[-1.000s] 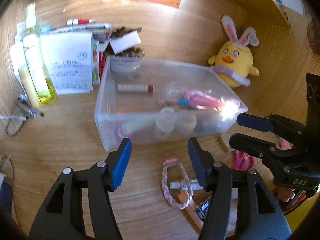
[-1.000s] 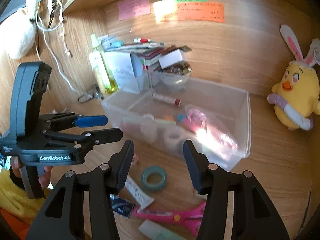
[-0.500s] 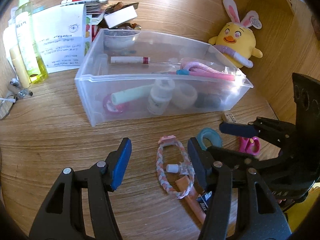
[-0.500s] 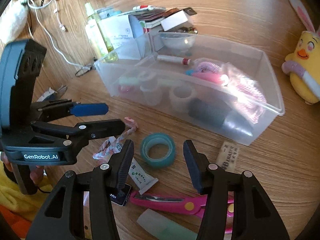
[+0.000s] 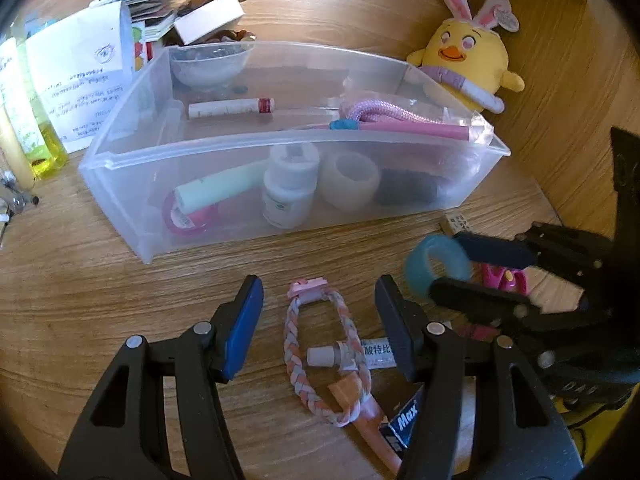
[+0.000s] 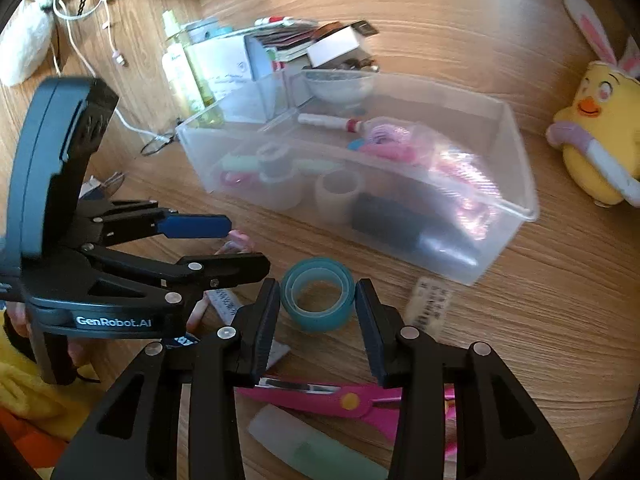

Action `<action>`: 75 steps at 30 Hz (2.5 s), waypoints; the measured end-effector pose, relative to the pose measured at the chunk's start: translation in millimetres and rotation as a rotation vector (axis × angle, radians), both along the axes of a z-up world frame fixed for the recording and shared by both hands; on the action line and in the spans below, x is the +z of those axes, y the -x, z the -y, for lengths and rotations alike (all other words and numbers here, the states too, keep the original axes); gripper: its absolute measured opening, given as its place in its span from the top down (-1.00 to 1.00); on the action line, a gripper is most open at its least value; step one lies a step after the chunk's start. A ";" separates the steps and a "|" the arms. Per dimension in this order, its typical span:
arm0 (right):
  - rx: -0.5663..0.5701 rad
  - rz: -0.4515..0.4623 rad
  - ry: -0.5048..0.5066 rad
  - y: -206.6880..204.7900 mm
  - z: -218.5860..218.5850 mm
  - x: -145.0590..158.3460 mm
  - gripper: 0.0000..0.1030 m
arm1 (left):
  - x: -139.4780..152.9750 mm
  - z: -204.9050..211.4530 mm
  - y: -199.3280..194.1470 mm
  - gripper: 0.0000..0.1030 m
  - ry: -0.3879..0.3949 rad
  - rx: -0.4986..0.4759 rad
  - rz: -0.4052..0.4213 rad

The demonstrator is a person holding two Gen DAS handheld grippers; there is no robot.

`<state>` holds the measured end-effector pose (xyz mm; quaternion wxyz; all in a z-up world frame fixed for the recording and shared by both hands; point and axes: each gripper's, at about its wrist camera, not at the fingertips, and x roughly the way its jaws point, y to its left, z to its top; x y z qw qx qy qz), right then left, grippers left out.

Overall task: Organize objects
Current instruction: 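Grasp the braided pink-white bracelet with the left gripper while the right approaches the teal tape, then carry the bracelet and teal tape roll over the clear box and open both grippers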

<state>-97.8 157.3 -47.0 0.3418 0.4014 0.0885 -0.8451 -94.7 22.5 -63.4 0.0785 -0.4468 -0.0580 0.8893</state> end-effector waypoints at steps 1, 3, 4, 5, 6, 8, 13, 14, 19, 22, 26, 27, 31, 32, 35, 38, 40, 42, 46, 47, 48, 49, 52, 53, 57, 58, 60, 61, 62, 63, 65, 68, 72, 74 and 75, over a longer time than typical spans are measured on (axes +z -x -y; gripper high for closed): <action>-0.005 -0.001 0.005 1.2 -2.7 0.3 0.30 | 0.0 -1.9 0.9 0.01 0.003 -0.007 0.001; -0.019 -0.001 0.021 2.8 -8.8 2.1 0.30 | 0.4 -4.2 1.8 0.24 0.016 -0.016 0.002; -0.022 -0.002 0.025 4.1 -9.7 2.3 0.30 | 0.4 -4.2 2.2 0.43 0.015 -0.019 0.003; -0.027 -0.004 0.031 4.4 -11.4 3.5 0.30 | 0.1 -3.8 2.6 0.53 0.006 -0.020 0.005; -0.028 -0.005 0.034 4.8 -11.6 3.7 0.30 | -0.2 -2.7 2.3 0.53 -0.005 -0.020 0.005; -0.027 -0.010 0.045 4.3 -12.2 5.7 0.30 | -0.2 -1.4 0.7 0.56 -0.004 -0.012 0.003; -0.013 -0.033 0.078 3.2 -7.0 16.9 0.30 | 13.9 0.2 -9.4 0.57 -0.014 0.000 -0.052; -0.011 -0.042 0.079 1.9 -5.6 19.6 0.30 | 18.3 0.9 -12.1 0.57 -0.014 0.002 -0.067; 0.000 -0.070 0.095 -2.7 -1.4 30.0 0.30 | 46.7 12.0 -24.1 0.57 -0.034 0.031 -0.153; 0.001 -0.089 0.110 -4.7 0.3 37.6 0.30 | 62.6 20.9 -27.5 0.57 -0.051 0.055 -0.200; -0.006 -0.110 0.127 -3.9 -1.2 46.2 0.30 | 80.5 32.6 -28.4 0.57 -0.061 0.087 -0.254; -0.010 -0.116 0.130 -2.8 -1.3 48.7 0.30 | 84.0 35.7 -28.2 0.57 -0.066 0.091 -0.262; -0.025 -0.127 0.143 2.8 -3.4 57.0 0.30 | 93.0 47.5 -21.7 0.57 -0.055 0.133 -0.289; -0.028 -0.124 0.146 5.1 -3.5 57.8 0.30 | 93.3 51.9 -18.5 0.57 -0.059 0.146 -0.286; -0.039 -0.102 0.151 14.7 -3.0 56.0 0.30 | 90.2 62.8 -8.6 0.57 -0.074 0.170 -0.265; -0.041 -0.069 0.166 23.0 -2.3 52.8 0.30 | 81.5 68.3 2.4 0.57 -0.083 0.182 -0.236; -0.045 -0.060 0.166 27.7 0.3 51.1 0.30 | 76.7 71.1 8.5 0.57 -0.103 0.177 -0.217; -0.054 -0.074 0.152 30.2 3.1 51.3 0.30 | 75.3 72.0 13.3 0.57 -0.111 0.166 -0.208; -0.059 -0.080 0.141 36.7 6.4 50.2 0.30 | 74.4 72.8 25.2 0.57 -0.122 0.142 -0.188; -0.060 -0.081 0.139 37.7 6.6 50.1 0.30 | 73.9 72.7 27.3 0.57 -0.121 0.140 -0.185; -0.063 -0.081 0.138 40.2 6.9 49.7 0.30 | 73.4 72.2 29.5 0.57 -0.119 0.135 -0.181; -0.066 -0.079 0.138 42.1 7.2 49.4 0.30 | 72.3 71.5 32.3 0.57 -0.119 0.130 -0.176; -0.076 -0.074 0.132 50.3 8.6 47.8 0.30 | 69.6 68.8 36.9 0.57 -0.119 0.118 -0.164; -0.078 -0.073 0.129 52.0 9.1 47.3 0.30 | 69.0 68.0 37.6 0.57 -0.118 0.116 -0.161; -0.090 -0.045 0.115 61.1 12.0 40.6 0.30 | 68.2 63.9 37.8 0.53 -0.116 0.097 -0.153; -0.090 -0.037 0.115 62.2 13.0 39.4 0.30 | 68.9 62.8 36.8 0.47 -0.113 0.095 -0.154; -0.092 -0.030 0.108 62.6 14.6 37.1 0.30 | 70.8 61.1 34.3 0.34 -0.106 0.095 -0.162; -0.096 -0.034 0.105 62.1 15.2 36.9 0.30 | 72.5 59.6 32.5 0.26 -0.095 0.098 -0.171; -0.100 -0.036 0.102 61.5 14.9 37.2 0.30 | 74.1 58.5 31.2 0.20 -0.083 0.100 -0.179; -0.102 -0.039 0.099 60.7 15.1 37.7 0.30 | 76.5 56.5 28.7 0.17 -0.064 0.103 -0.192; -0.103 -0.043 0.097 58.9 15.0 39.2 0.30 | 79.9 54.6 26.0 0.10 -0.048 0.104 -0.206; -0.103 -0.050 0.096 55.1 13.1 41.9 0.30 | 85.0 52.5 19.9 0.03 -0.045 0.100 -0.223; -0.098 -0.061 0.103 45.7 9.8 46.7 0.29 | 88.5 47.9 9.4 -0.14 -0.033 0.100 -0.243; -0.095 -0.072 0.105 38.2 6.9 50.2 0.26 | 87.2 43.9 2.8 -0.26 -0.020 0.096 -0.243; -0.094 -0.080 0.105 34.7 5.6 51.6 0.21 | 85.1 41.5 -1.1 -0.32 -0.012 0.094 -0.241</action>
